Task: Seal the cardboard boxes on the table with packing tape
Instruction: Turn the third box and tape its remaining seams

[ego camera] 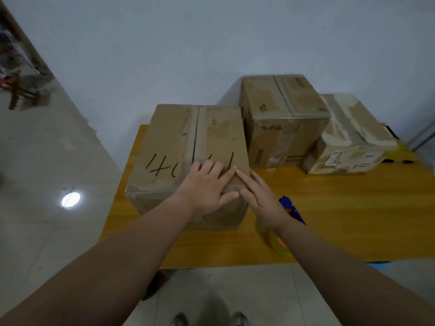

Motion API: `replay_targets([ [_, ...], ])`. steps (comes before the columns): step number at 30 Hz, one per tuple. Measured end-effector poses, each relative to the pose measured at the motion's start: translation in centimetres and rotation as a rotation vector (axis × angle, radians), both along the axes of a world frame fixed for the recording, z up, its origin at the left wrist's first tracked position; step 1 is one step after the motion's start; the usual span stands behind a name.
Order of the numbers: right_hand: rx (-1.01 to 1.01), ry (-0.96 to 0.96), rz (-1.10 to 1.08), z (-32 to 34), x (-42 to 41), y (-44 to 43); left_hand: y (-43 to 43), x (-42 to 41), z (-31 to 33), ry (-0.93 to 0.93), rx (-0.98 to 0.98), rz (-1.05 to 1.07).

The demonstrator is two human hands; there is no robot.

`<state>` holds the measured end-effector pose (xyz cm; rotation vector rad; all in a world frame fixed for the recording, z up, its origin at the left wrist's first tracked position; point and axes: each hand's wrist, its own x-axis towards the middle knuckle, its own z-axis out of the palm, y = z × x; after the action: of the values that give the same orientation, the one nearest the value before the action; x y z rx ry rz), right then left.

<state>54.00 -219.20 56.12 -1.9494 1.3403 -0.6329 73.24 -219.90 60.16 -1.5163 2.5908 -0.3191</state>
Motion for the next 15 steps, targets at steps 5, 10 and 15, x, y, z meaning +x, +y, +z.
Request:
replay_targets([
  [5, -0.091, 0.36, 0.027, -0.5, 0.2, 0.2, -0.2, 0.2, -0.9, 0.0, -0.006, -0.048],
  [10, 0.065, 0.112, 0.114, 0.2, -0.9, 0.5, 0.2, -0.3, -0.7, -0.022, -0.018, -0.105],
  [15, 0.152, -0.245, -0.193, 0.8, 2.2, 0.6, -0.1, -3.5, 0.4, 0.038, -0.058, -0.055],
])
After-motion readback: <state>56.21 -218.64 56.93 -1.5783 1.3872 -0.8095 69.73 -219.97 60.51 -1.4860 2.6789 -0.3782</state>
